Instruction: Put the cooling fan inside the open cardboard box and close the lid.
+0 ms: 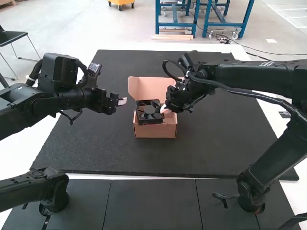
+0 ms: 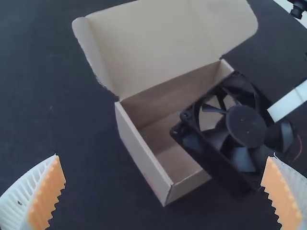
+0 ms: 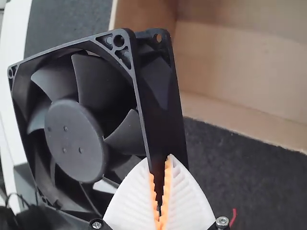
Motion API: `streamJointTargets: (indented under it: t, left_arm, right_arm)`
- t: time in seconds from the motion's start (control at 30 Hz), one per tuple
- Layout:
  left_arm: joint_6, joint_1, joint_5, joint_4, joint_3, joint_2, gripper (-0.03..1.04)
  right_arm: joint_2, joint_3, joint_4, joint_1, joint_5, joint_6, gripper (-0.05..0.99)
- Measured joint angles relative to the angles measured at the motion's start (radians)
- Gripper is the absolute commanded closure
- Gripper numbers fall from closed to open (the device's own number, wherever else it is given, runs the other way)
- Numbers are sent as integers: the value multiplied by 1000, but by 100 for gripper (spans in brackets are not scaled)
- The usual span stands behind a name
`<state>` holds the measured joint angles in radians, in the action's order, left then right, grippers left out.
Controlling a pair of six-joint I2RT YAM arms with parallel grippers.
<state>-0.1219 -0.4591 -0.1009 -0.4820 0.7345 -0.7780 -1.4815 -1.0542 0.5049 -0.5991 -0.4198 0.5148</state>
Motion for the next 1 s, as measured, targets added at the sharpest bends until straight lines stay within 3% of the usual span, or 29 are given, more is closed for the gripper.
streamJointTargets:
  t: [0.53,1.0]
  left_arm:
    - [-22,0,0,-9,-13,18,4]
    - [-26,10,-3,-24,-21,40,4]
  right_arm:
    - [-44,-7,-97,1,91,58,96]
    - [-69,-6,-114,51,151,61,96]
